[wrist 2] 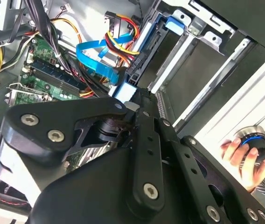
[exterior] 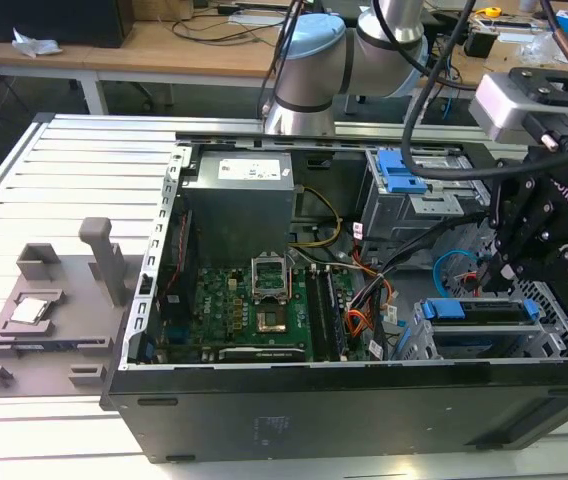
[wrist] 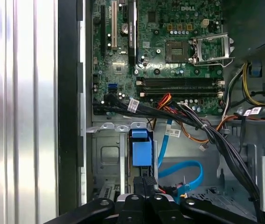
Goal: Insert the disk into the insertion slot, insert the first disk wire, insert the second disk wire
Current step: 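Insert the disk into the insertion slot, then insert the first disk wire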
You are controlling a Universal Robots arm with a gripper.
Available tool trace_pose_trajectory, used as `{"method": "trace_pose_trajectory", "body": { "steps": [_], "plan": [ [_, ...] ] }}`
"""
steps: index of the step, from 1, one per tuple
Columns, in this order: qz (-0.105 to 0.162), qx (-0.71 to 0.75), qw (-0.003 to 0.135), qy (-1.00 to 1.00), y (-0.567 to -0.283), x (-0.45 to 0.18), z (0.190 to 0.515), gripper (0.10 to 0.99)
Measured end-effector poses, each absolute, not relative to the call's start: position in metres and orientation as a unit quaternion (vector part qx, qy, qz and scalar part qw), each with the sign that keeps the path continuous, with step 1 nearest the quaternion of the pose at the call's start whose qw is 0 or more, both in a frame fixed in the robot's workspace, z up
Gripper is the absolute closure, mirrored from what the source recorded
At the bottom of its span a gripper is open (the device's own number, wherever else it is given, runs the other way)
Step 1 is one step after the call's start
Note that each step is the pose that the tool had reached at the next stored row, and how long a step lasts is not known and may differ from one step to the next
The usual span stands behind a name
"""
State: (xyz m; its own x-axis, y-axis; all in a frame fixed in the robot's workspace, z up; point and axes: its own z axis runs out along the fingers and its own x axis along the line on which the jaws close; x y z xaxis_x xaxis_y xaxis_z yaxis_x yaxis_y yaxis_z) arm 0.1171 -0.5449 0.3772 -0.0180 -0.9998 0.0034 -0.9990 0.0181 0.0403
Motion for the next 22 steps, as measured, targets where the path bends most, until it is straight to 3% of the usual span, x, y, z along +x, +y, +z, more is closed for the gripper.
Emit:
{"method": "trace_pose_trajectory", "body": {
  "steps": [18,21,22],
  "plan": [
    [-0.013,0.701,0.015,-0.713,-0.5449,0.1197,0.3717,0.973],
    [-0.013,0.700,0.015,-0.713,-0.5449,0.1197,0.3717,0.784],
    [-0.013,0.701,0.015,-0.713,-0.5449,0.1197,0.3717,0.784]
  ]
}}
